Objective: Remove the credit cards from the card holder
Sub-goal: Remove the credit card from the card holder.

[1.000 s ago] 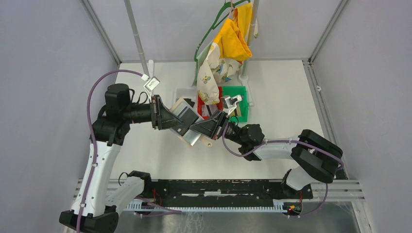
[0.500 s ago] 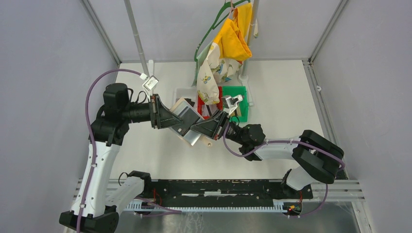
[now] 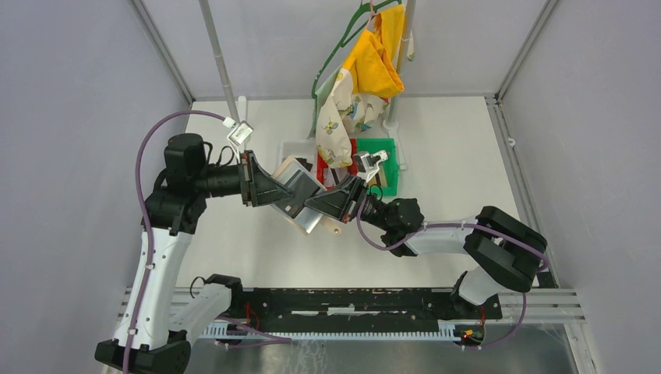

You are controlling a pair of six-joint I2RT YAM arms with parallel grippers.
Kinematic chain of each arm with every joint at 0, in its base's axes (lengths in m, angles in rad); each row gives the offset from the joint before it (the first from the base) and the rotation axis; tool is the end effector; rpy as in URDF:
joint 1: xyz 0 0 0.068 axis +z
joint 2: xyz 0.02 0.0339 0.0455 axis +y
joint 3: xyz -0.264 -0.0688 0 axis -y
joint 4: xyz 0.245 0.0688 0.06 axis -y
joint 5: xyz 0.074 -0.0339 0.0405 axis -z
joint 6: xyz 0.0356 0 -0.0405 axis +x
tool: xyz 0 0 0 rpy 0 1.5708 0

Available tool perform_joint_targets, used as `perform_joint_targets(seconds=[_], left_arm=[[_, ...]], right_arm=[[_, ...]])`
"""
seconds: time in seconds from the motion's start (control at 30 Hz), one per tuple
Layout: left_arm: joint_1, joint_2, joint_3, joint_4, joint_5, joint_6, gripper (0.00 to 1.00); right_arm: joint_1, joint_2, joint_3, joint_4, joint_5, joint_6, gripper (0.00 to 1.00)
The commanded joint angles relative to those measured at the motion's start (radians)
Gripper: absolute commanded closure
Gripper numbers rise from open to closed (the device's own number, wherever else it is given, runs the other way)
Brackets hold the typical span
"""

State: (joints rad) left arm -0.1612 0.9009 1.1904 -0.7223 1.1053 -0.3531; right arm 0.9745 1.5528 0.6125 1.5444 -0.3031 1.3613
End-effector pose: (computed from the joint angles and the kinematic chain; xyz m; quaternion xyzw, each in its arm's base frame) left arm 0.1483 -0.0563 0.4102 0.2128 0.7408 -0.5443 0.3310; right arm 0.1580 0.2517 0.2763 -0.0429 0.4765 0.8327 0.2786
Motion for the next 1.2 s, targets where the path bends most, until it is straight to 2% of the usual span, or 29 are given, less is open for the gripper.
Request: perform_joint_targets(seconds=[0.0, 0.1, 0.27, 0.53, 1.17], left_arm=[[-0.002, -0.02, 0.046, 0.05, 0.059, -0.004, 0.66], [-0.002, -0.02, 0.036, 0.066, 0.064, -0.028, 0.55], [-0.001, -0.041, -0.032, 0.161, 0.081, -0.122, 0.54], [-0.001, -0.054, -0.006, 0.155, 0.091, -0.109, 0.66], [-0.002, -0.069, 0.004, 0.197, 0.082, -0.142, 0.67]], right_arm=[[-0.003, -0.007, 0.017, 0.11, 0.009, 0.022, 1.0], [0.001, -0.016, 0.03, 0.072, 0.002, -0.004, 1.0], [0.017, 0.009, 0.14, -0.018, -0.034, -0.043, 1.0], [0.018, 0.001, 0.161, -0.1, -0.064, -0.086, 1.0], [0.012, -0.042, 0.017, -0.057, -0.045, -0.073, 1.0]])
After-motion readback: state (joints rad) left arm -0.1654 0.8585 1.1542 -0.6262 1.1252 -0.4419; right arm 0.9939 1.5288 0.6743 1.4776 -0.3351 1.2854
